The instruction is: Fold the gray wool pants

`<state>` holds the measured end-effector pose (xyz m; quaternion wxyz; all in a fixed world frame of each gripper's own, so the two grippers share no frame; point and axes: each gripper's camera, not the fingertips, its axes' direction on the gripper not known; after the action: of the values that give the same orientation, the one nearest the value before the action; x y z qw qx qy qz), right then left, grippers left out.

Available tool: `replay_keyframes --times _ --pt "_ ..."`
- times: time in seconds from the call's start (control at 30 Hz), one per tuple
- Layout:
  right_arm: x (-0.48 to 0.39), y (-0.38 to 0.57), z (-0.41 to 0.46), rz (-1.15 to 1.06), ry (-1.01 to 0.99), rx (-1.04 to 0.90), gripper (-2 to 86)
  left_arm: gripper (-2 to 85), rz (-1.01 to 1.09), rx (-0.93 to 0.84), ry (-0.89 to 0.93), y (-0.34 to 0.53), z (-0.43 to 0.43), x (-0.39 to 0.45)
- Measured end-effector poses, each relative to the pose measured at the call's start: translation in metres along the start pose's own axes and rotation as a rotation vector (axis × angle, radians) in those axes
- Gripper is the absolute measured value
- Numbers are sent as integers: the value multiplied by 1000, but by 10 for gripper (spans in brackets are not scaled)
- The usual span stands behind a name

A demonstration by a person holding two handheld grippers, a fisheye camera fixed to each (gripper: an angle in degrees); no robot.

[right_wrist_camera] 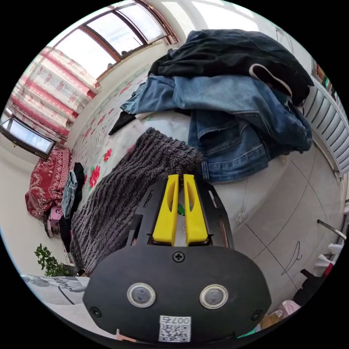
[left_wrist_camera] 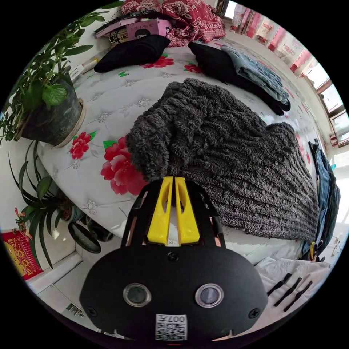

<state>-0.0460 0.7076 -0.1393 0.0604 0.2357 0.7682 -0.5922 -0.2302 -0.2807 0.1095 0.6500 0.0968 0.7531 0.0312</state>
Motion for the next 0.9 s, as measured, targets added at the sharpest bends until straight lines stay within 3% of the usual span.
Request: replay_keyframes --times 0.1,0.2,0.4,0.6,0.7,0.8,0.87,0.9 --pt "46 22 24 161 -33 -124 63 -6 -25 12 40 -15 -11 -7" --pt "65 46 18 229 -173 -63 89 6 -24 83 67 -21 -39 -19" --pt "55 74 48 247 -304 -70 99 66 -305 220 315 2 -80 -108" --pt "28 80 86 466 -440 -47 59 95 -504 214 414 27 -80 -173" --pt "-58 64 60 246 -491 -1 51 113 -537 210 487 29 -79 -194" --pt "-205 73 14 -246 -489 2 51 126 -584 235 573 26 -79 -217" --pt "-326 126 -22 -691 -485 15 55 134 -604 249 631 18 -77 -233" --pt "-353 146 -27 -795 -482 22 56 134 -607 247 642 16 -76 -237"
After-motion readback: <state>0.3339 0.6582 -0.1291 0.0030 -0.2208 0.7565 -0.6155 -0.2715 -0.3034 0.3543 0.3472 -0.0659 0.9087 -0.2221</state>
